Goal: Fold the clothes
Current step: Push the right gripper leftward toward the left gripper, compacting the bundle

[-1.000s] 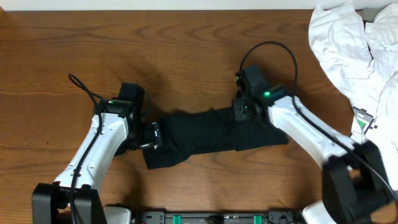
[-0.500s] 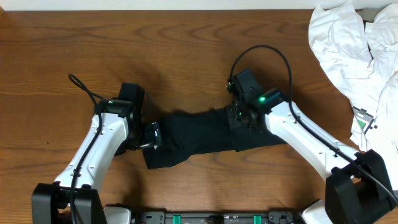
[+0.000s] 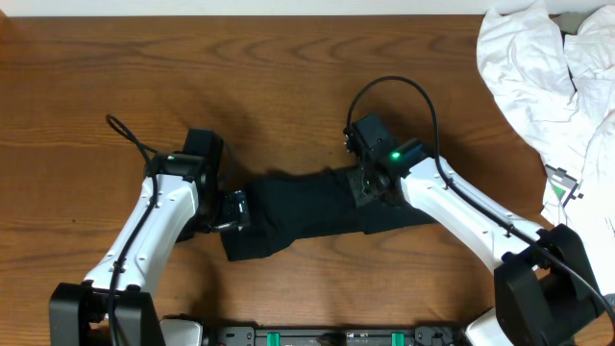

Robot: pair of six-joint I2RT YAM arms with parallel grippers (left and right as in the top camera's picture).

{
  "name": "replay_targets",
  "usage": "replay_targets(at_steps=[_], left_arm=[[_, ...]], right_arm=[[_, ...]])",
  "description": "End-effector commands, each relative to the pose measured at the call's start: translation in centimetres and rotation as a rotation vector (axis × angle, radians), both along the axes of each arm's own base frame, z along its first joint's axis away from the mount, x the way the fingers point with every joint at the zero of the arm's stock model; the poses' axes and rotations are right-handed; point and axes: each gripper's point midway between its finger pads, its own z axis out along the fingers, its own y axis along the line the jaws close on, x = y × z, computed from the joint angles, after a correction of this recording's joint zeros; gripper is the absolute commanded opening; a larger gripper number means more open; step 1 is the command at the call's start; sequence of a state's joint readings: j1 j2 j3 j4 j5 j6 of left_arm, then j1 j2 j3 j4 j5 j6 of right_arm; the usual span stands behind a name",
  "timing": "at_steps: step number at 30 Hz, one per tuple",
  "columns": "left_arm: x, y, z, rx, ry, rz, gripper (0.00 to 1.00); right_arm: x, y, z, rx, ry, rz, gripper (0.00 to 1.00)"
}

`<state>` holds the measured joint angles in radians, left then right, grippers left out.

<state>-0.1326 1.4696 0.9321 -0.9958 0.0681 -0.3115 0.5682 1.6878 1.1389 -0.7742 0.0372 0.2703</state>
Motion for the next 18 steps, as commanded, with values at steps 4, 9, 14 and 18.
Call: replay_targets(at_steps=[4, 9, 14, 18], left_arm=[[0.7, 0.1, 0.8, 0.000, -0.033, 0.007, 0.98], [1.0, -0.1, 0.8, -0.009, -0.044, 0.008, 0.98], [1.0, -0.1, 0.8, -0.010, -0.045, 0.008, 0.98], [1.0, -0.1, 0.8, -0.009, -0.042, 0.008, 0.98]], right_arm=[[1.9, -2.8, 0.8, -0.045, -0.052, -0.088, 0.20], [0.5, -2.1, 0.5, 0.014, 0.027, -0.058, 0.14], [-1.5, -1.7, 0.0, 0.024, 0.107, -0.051, 0.12], [-2.8, -1.7, -1.1, 0.010, 0.137, -0.056, 0.12]])
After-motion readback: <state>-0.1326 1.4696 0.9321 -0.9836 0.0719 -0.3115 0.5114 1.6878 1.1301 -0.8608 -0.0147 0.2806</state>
